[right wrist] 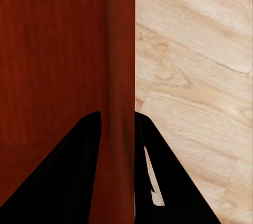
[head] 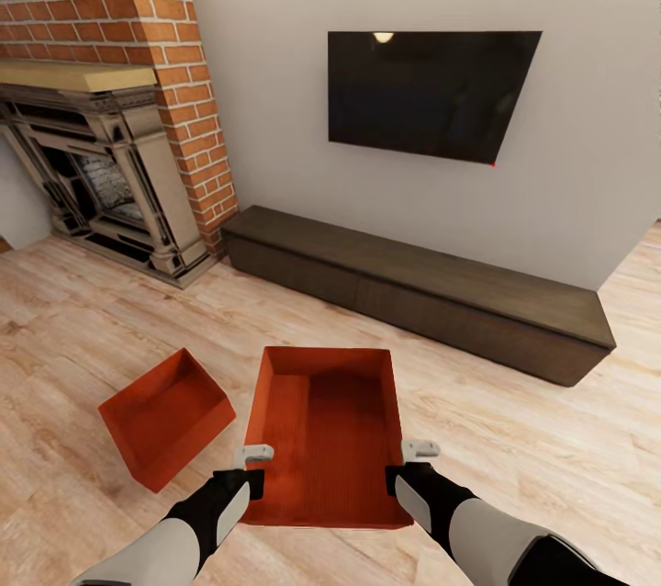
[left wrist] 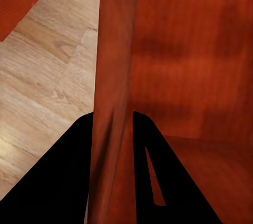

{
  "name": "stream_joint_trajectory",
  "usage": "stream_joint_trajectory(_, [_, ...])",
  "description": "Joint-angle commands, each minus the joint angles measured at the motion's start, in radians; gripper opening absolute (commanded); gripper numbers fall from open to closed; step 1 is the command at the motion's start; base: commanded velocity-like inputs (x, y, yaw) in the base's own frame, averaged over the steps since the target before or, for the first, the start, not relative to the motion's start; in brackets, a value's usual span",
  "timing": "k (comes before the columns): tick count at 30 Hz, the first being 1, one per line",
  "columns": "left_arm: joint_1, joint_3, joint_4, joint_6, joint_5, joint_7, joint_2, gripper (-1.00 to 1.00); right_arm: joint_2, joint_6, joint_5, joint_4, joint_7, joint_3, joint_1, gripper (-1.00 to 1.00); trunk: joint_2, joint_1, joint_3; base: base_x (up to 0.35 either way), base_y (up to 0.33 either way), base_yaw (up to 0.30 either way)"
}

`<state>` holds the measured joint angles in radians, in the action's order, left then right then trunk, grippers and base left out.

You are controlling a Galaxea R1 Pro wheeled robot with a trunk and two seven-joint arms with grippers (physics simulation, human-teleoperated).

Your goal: Move the two storage containers from the living room to the garage. In the garage, place one container on the floor and stack the other container on top of it (either order is fine).

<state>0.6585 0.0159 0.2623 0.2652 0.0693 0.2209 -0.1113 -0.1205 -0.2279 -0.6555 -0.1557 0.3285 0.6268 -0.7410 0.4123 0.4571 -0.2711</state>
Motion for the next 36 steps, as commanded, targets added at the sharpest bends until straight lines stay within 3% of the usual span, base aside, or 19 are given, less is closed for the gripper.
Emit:
stream_joint_trajectory(1, [0.0, 0.004, -0.003, 0.007, -0.005, 0.029, 0.001, -1.0, 0.002, 0.03, 0.035, -0.002, 0.011, -0.006, -0.001, -1.0, 0.002, 0.001, 0.0, 0.0, 0.0, 0.0])
stream_joint_trajectory(36, [0.0, 0.004, -0.005, 0.012, -0.005, 0.024, 0.002, -1.0, 0.002, 0.031, 0.035, -0.002, 0.011, -0.006, -0.001, -1.0, 0.002, 0.001, 0.055, 0.0, 0.0, 0.0])
